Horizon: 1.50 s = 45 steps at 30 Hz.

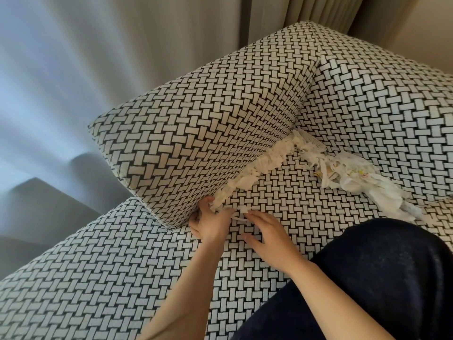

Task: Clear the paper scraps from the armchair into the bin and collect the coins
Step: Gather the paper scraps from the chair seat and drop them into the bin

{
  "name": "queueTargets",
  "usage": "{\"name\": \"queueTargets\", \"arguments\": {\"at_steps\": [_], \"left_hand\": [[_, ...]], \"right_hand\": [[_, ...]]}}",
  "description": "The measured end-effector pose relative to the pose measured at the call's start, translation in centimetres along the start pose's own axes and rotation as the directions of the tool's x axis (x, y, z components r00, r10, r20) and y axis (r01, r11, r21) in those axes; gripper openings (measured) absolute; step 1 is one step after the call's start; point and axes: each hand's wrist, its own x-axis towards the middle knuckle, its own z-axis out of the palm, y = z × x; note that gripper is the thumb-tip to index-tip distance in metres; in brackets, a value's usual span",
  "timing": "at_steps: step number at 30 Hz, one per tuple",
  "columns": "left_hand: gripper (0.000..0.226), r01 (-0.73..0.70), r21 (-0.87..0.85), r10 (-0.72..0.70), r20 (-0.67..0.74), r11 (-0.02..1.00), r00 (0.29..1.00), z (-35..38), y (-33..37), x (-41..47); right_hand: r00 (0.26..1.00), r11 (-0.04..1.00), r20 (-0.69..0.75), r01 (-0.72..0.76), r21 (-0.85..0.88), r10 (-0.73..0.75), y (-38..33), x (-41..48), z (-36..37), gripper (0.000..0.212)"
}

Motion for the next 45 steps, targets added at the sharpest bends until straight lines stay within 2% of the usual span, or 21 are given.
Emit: {"name": "queueTargets", "arguments": {"at_steps": [5,9,14,19,23,26,30,32,35,39,41,45], "left_hand": [[0.046,-0.020,-0.039,0.020,-0.012,0.999,1.000,-0.5,-0.9,0.5],[0.047,-0.113,-0.105,0.120,0.065,0.988,0.991,0.7,-0.3,0.5],[0.052,-0.214,0.000,0.214,0.038,0.977,0.976,1.1,-1.0,0.6],[0.044,-0.264,0.022,0.261,0.081,0.964,0.962,0.1,-1.6,0.6],[0.037,-0.325,0.177,0.313,0.096,0.929,0.945,-0.7,-2.1,0.1],[0.042,-0.429,0.314,0.408,0.132,0.847,0.903,-0.8,-2.3,-0.4],[0.048,-0.559,0.272,0.489,0.284,0.783,0.825,0.2,-2.4,-0.6],[0.050,-0.553,0.198,0.456,0.381,0.810,0.805,1.0,-2.1,-1.0],[0.047,-0.478,0.143,0.380,0.431,0.867,0.818,1.9,-1.2,-1.6],[0.031,-0.433,0.103,0.366,0.383,0.895,0.848,2.2,-1.3,-1.7],[0.034,-0.429,0.117,0.371,0.332,0.896,0.867,2.1,-1.3,-1.6],[0.029,-0.455,0.171,0.407,0.252,0.874,0.878,1.6,-1.7,-1.2]], "right_hand": [[1.000,1.000,-0.007,0.001,-0.006,-0.001,0.0,0.2,0.0,0.053],[1.000,1.000,-0.002,0.002,0.011,-0.002,0.1,0.1,0.1,0.053],[0.999,0.997,-0.015,-0.044,0.064,0.045,0.4,-0.1,-0.3,0.050],[0.992,0.995,-0.112,-0.052,0.090,0.062,0.5,0.2,-0.4,0.040],[0.968,0.984,-0.234,-0.052,0.168,0.091,0.6,0.4,-0.7,0.028],[0.931,0.969,-0.335,-0.064,0.240,0.144,0.8,0.6,-0.9,0.018],[0.901,0.943,-0.383,-0.073,0.326,0.202,0.8,0.6,-1.2,0.013],[0.907,0.913,-0.348,-0.084,0.399,0.236,0.7,0.5,-1.3,0.012],[0.924,0.873,-0.285,-0.093,0.478,0.255,0.5,0.4,-1.4,0.014],[0.941,0.792,-0.176,-0.132,0.597,0.289,0.2,0.3,-1.8,0.021],[0.942,0.782,-0.152,-0.150,0.605,0.299,0.3,0.4,-2.1,0.022],[0.905,0.825,-0.245,-0.170,0.540,0.347,1.0,1.1,-3.2,0.015]]}}
